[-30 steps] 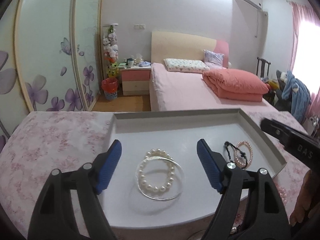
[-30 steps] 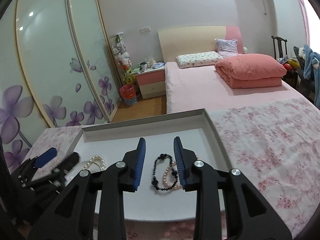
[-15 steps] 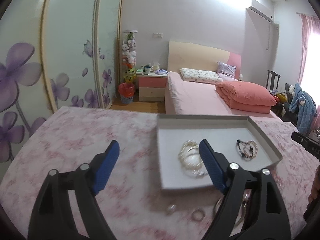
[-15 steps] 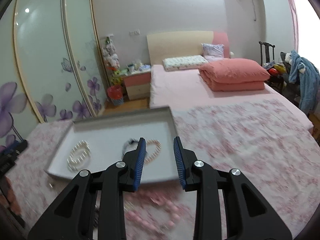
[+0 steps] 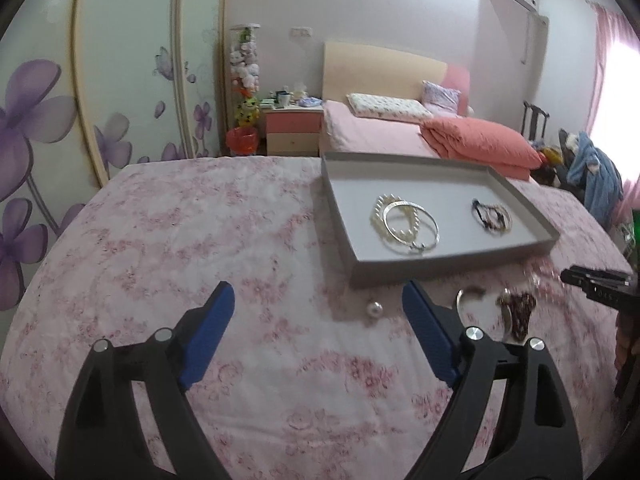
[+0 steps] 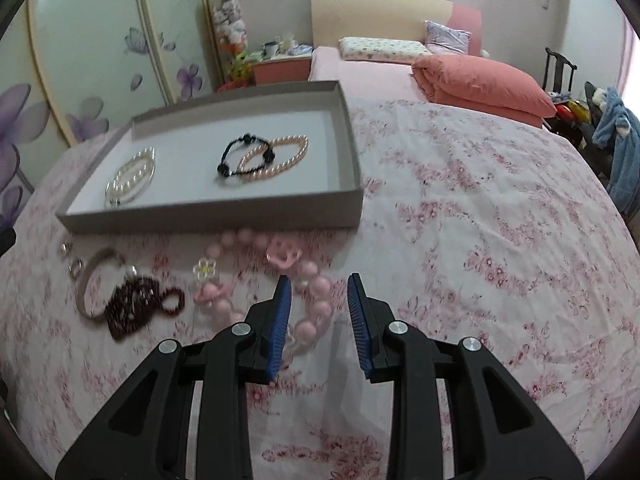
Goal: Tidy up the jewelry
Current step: 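Release the bangle and black bracelet into the tray by opening both tools, then move the left tool to the single white pearl while the right tool reaches the pink bead bracelet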
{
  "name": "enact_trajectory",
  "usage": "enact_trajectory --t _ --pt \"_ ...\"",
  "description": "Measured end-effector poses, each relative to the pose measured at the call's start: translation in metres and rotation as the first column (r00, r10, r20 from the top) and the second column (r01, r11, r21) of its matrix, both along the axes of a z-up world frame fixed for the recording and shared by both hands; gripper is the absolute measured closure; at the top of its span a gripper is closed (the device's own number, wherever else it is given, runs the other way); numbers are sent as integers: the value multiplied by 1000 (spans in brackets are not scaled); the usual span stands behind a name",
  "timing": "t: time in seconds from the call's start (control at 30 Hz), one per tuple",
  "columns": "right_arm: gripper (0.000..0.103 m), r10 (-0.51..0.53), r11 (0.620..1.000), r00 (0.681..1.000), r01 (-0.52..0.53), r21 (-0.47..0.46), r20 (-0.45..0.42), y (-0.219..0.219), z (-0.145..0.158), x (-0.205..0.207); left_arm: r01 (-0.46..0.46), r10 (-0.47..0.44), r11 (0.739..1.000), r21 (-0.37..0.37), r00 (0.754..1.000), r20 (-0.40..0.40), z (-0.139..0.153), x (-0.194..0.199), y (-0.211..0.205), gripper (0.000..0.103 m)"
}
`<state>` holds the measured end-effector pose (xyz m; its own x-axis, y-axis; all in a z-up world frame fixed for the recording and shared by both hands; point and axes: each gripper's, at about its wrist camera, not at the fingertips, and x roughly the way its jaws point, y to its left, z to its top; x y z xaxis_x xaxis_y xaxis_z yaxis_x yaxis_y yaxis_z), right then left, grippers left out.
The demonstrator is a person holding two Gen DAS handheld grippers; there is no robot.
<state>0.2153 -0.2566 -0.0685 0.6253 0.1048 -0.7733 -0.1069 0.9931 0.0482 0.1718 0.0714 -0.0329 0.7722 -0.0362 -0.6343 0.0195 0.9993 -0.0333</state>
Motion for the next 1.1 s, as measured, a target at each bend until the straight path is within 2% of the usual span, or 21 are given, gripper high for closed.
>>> enact_trajectory --t 0.03,0.27,0.3,0.37,0.43,0.7,0.83,0.9,0.97,1.1 --pt "67 6 1000 1000 -6 -11 -6 2 -2 0 8 -8 1000 10 1000 -4 -2 0 -2 19" --pt "69 28 999 1000 -29 -37 -13 9 -9 4 52 -51 998 29 998 -40 -12 4 -17 19" --pt "71 28 999 1000 -28 -37 -10 9 -10 5 52 -50 998 29 998 -45 -14 6 -18 19" --pt "85 27 999 1000 -27 -36 -6 9 -10 5 47 -45 998 31 997 -56 -16 7 -19 19" --pt "89 25 999 1000 -26 -37 -9 11 -9 4 40 -37 999 35 997 -71 -19 10 -19 20" --pt "88 39 998 999 -40 -45 -12 16 -8 -13 36 -30 998 55 994 -108 -28 18 -21 22" --pt "80 29 999 1000 -29 -45 -5 13 -8 -13 43 -36 997 60 993 -115 -31 20 -21 22" --pt "80 31 999 1000 -31 -40 -3 13 -9 -12 47 -39 997 64 992 -116 -32 20 -22 22" --pt "88 38 999 999 -38 -35 -3 14 -9 -12 54 -45 996 70 992 -119 -33 21 -24 23" --pt "89 37 997 999 -37 -68 4 18 -9 -13 74 -61 993 88 988 -141 -38 25 -32 34"
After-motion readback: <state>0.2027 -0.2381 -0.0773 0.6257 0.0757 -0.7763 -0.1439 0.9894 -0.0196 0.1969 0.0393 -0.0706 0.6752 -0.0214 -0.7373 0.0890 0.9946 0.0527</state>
